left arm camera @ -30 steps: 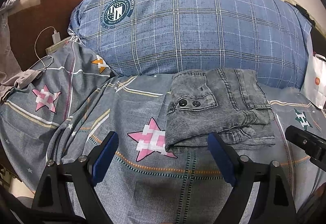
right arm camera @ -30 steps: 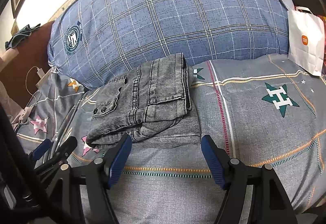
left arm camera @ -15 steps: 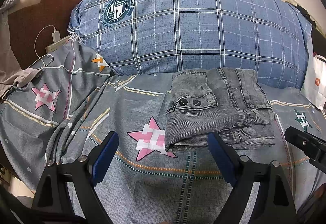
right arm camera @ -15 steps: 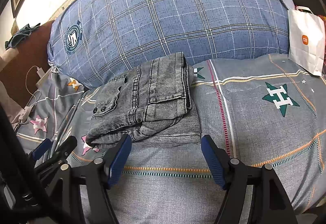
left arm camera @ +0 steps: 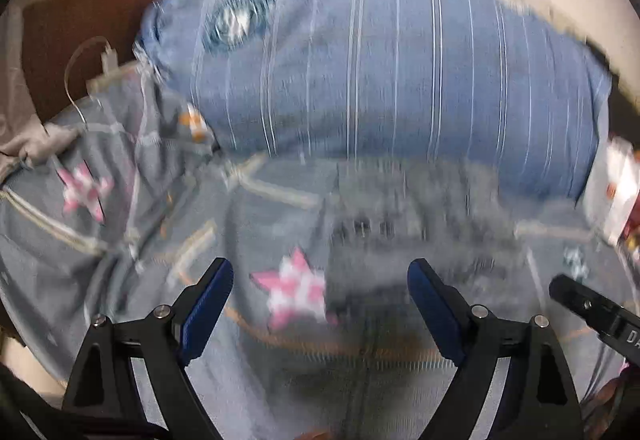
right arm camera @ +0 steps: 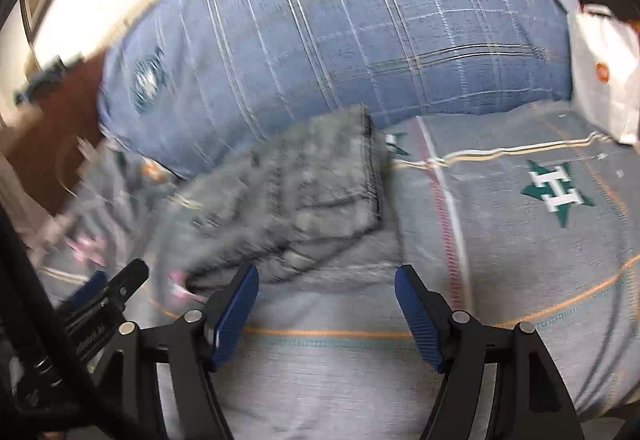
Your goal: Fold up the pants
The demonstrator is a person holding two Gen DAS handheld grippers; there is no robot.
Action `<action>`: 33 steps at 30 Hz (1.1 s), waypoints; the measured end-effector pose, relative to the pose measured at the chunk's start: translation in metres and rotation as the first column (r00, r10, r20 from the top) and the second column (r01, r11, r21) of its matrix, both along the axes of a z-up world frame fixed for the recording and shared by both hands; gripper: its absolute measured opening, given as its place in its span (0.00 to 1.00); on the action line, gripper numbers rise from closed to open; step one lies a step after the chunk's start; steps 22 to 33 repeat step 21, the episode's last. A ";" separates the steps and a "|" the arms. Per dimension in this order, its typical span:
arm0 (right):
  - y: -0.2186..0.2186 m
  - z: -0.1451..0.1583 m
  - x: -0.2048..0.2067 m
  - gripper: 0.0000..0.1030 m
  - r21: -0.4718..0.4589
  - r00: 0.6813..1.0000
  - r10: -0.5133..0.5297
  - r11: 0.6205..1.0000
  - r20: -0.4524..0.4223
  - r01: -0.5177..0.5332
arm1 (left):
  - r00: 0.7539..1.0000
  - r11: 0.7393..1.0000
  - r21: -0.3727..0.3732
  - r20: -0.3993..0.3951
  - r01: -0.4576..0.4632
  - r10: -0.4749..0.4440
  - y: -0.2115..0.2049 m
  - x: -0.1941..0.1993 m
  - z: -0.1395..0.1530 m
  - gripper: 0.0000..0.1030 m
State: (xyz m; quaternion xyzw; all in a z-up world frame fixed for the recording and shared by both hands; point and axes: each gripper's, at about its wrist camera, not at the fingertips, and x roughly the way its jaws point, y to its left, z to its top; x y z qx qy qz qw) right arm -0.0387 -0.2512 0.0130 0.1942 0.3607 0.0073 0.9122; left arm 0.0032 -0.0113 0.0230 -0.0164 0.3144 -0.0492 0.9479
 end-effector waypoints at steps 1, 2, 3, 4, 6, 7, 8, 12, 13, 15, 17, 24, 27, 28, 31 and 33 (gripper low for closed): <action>-0.003 0.006 0.002 0.72 0.051 1.000 0.020 0.998 0.007 -0.021 | 1.000 1.000 0.002 0.030 -0.003 0.003 0.004 0.000 0.013 0.86; -0.008 0.014 0.004 0.72 0.128 0.999 0.045 0.991 0.019 -0.047 | 0.998 1.000 0.005 0.066 -0.008 0.008 0.009 -0.002 0.027 0.86; -0.014 0.026 0.005 0.72 0.210 0.997 0.059 0.975 0.047 -0.068 | 0.993 1.000 0.003 0.116 -0.025 0.024 0.015 -0.007 0.044 0.86; -0.017 0.034 0.005 0.72 0.224 0.996 0.052 0.972 0.068 -0.066 | 0.986 0.999 0.000 0.161 -0.033 0.032 0.020 -0.012 0.057 0.86; -0.016 0.060 0.000 0.80 0.128 0.992 0.004 0.992 0.126 -0.021 | 0.973 0.999 0.013 0.228 -0.042 0.038 0.026 -0.018 0.072 0.92; -0.013 0.071 -0.004 0.81 0.038 0.987 -0.030 0.999 0.157 0.024 | 0.972 0.999 0.024 0.232 -0.049 0.042 0.027 -0.018 0.072 0.92; -0.010 0.075 -0.006 0.81 -0.014 0.983 -0.041 0.999 0.178 0.044 | 0.977 0.998 0.035 0.211 -0.042 0.034 0.027 -0.015 0.069 0.92; -0.003 0.061 -0.006 0.81 -0.023 0.989 -0.027 0.999 0.146 0.031 | 0.990 0.998 0.054 0.141 -0.018 0.011 0.022 -0.014 0.046 0.92; -0.001 0.056 -0.007 0.81 -0.015 0.989 -0.019 1.000 0.148 0.022 | 0.992 0.999 0.053 0.122 -0.011 0.005 0.018 -0.013 0.042 0.92; 0.005 0.052 -0.006 0.81 -0.048 0.989 -0.012 0.999 0.145 0.019 | 0.996 0.999 0.032 0.090 0.016 -0.019 0.017 -0.009 0.043 0.92; 0.008 0.048 -0.002 0.81 -0.075 0.990 -0.003 0.997 0.138 0.014 | 0.992 0.999 0.038 0.129 0.001 -0.006 0.015 -0.013 0.046 0.92; 0.005 0.041 0.002 0.81 -0.076 0.991 -0.006 0.997 0.134 0.016 | 0.989 1.000 0.026 0.145 0.002 -0.005 0.019 -0.009 0.050 0.92; 0.005 0.041 0.002 0.81 -0.076 0.991 -0.006 0.997 0.134 0.016 | 0.989 1.000 0.026 0.145 0.002 -0.005 0.019 -0.009 0.050 0.92; 0.005 0.041 0.002 0.81 -0.076 0.991 -0.006 0.997 0.134 0.016 | 0.989 1.000 0.026 0.145 0.002 -0.005 0.019 -0.009 0.050 0.92; 0.005 0.041 0.002 0.81 -0.076 0.991 -0.006 0.997 0.134 0.016 | 0.989 1.000 0.026 0.145 0.002 -0.005 0.019 -0.009 0.050 0.92; 0.005 0.041 0.002 0.81 -0.076 0.991 -0.006 0.997 0.134 0.016 | 0.989 1.000 0.026 0.145 0.002 -0.005 0.019 -0.009 0.050 0.92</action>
